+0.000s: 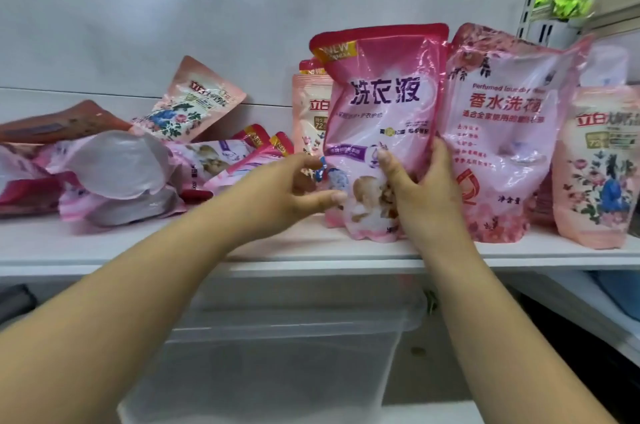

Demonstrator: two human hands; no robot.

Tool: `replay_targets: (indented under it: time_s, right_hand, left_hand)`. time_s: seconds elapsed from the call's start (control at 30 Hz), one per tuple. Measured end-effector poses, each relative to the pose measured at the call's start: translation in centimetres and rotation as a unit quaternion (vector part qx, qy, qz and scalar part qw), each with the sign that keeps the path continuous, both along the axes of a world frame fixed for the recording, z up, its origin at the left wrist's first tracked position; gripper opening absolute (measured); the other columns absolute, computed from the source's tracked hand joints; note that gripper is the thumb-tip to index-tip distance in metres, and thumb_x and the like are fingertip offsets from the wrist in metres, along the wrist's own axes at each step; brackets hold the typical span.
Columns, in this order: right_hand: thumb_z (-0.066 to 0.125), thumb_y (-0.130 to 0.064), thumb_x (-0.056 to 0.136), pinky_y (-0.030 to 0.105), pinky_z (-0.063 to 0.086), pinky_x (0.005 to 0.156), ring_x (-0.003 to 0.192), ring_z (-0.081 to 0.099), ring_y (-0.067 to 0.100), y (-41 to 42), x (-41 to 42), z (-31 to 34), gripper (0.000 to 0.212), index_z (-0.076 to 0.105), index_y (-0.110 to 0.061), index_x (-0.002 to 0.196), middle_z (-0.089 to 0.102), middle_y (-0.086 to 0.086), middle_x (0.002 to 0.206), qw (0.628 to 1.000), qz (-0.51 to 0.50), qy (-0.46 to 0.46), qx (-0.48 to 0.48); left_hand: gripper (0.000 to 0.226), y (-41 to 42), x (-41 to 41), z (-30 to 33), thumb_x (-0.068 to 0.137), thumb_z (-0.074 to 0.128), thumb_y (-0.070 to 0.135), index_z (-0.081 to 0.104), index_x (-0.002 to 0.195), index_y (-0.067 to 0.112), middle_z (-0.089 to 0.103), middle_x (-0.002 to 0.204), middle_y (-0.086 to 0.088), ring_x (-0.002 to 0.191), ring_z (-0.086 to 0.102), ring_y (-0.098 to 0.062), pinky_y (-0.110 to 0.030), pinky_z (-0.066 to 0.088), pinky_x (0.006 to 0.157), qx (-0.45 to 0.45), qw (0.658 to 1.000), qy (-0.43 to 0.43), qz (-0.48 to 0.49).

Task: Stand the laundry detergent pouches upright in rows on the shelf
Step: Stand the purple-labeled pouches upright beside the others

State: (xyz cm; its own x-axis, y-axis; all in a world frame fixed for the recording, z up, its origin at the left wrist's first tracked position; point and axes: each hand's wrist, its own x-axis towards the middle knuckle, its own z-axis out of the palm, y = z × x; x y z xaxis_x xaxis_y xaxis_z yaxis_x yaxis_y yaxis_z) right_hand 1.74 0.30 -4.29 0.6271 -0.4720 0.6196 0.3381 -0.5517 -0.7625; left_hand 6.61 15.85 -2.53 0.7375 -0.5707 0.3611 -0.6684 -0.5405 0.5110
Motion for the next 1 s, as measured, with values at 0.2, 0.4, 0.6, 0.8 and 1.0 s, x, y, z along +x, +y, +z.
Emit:
replay_targets:
  time_s: [0.2,0.4,0.6,0.8,1.0]
  right_hand:
    - [0.055,-0.034,0.087,0.018,0.04,0.081,0.095,0.047,0.003,3.2,-3.8,1.8,0.049,0.04,-0.02,0.132,0.049,-0.016,0.098,0.993,-0.109,-0.038,-0.004]
    - [0.054,-0.031,0.089,0.025,0.043,0.091,0.101,0.054,0.013,10.3,-2.5,1.5,0.033,0.055,-0.015,0.117,0.059,0.003,0.117,0.984,-0.15,-0.04,-0.085]
    - [0.05,-0.051,0.086,0.029,0.04,0.079,0.102,0.056,0.021,14.8,3.3,2.2,0.052,0.055,-0.009,0.116,0.06,0.003,0.108,0.975,-0.094,0.179,-0.097]
    - [0.041,-0.048,0.092,0.033,0.034,0.098,0.128,0.04,0.03,14.5,8.6,3.9,0.06,0.041,-0.005,0.134,0.04,0.014,0.143,0.924,-0.05,0.372,-0.076]
    - [0.058,-0.015,0.084,0.034,0.046,0.087,0.103,0.057,0.029,12.3,11.7,2.3,0.038,0.055,0.001,0.118,0.059,0.019,0.12,0.946,-0.062,0.316,-0.026]
  left_hand:
    - [0.034,9.4,-0.4,1.5,0.081,0.054,0.046,0.063,0.107,0.025,0.063,0.103,0.006,0.086,0.047,-0.007,-0.02,0.035,0.065,0.029,0.97,-0.235,0.052]
    - [0.065,16.4,2.9,1.5,0.071,0.057,0.063,0.057,0.12,0.02,0.058,0.127,-0.011,0.117,0.048,-0.03,-0.038,0.036,0.096,0.066,0.943,-0.306,0.11]
    - [0.063,18.5,5.5,-0.2,0.069,0.045,0.056,0.06,0.117,0.018,0.067,0.11,-0.016,0.096,0.063,-0.035,-0.042,0.047,0.081,0.056,0.956,-0.281,0.053]
    - [0.057,18.5,6.0,-0.5,0.076,0.068,0.039,0.053,0.126,0.019,0.066,0.109,-0.018,0.091,0.06,-0.033,-0.037,0.04,0.079,-0.002,0.954,-0.296,0.036]
    - [0.061,18.2,7.1,-0.8,0.068,0.053,0.048,0.055,0.123,0.021,0.066,0.112,-0.013,0.094,0.061,-0.031,-0.037,0.042,0.081,-0.025,0.957,-0.286,0.033]
